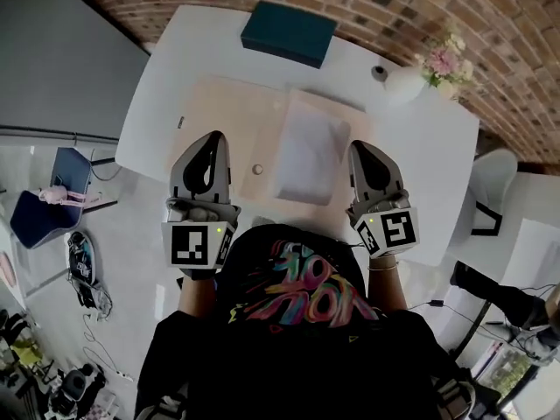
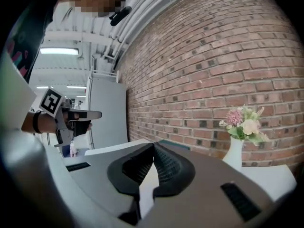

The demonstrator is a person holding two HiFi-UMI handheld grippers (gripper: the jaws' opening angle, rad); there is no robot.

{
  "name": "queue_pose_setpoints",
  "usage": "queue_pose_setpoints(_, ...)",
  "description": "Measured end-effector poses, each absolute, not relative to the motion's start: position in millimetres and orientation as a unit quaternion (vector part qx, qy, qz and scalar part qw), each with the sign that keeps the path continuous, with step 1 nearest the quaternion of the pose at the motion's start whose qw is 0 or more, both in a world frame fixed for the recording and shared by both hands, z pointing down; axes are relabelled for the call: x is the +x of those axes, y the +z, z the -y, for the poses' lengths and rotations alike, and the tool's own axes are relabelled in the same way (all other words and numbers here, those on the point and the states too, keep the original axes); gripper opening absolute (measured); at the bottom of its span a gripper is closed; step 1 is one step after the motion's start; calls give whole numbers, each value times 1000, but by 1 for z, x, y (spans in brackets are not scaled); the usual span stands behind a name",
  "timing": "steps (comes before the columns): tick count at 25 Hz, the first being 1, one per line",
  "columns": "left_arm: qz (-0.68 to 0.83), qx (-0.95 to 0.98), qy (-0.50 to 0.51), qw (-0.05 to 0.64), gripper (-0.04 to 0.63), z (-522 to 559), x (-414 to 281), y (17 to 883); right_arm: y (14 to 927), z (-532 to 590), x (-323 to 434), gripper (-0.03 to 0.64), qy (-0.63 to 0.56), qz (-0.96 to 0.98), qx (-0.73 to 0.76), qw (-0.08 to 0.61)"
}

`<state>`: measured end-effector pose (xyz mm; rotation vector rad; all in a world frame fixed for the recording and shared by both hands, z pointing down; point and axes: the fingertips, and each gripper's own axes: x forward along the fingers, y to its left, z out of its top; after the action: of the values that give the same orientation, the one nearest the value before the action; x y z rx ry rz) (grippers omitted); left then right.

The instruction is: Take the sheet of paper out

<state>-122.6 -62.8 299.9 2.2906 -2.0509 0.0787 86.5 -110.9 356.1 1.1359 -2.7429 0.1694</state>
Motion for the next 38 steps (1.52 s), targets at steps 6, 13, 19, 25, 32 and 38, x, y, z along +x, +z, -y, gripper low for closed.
queue_pose_setpoints(6,605,795,39,39,26,103,-91,307,357,121,119,20,62,892,439,90)
queue_pose_setpoints(13,538,840,41,51,26,128,-69,313,352,118,139,20,67,857,502,96)
queue_pose_setpoints(19,488,869,46,61,26,136,-70,317,348,108,138,20,68,824,553,102)
queue_pose_setpoints(25,458,885,47,70,26,138,-65,326,349,101,131,20,79,807,577,96)
queue_pose_setpoints(32,448,889,51,78,26,138,-61,334,350,102,127,20,81,805,581,94)
queue_pose_setpoints(38,456,884,59,91,28,140,-64,345,358,101,125,20,85,809,572,104)
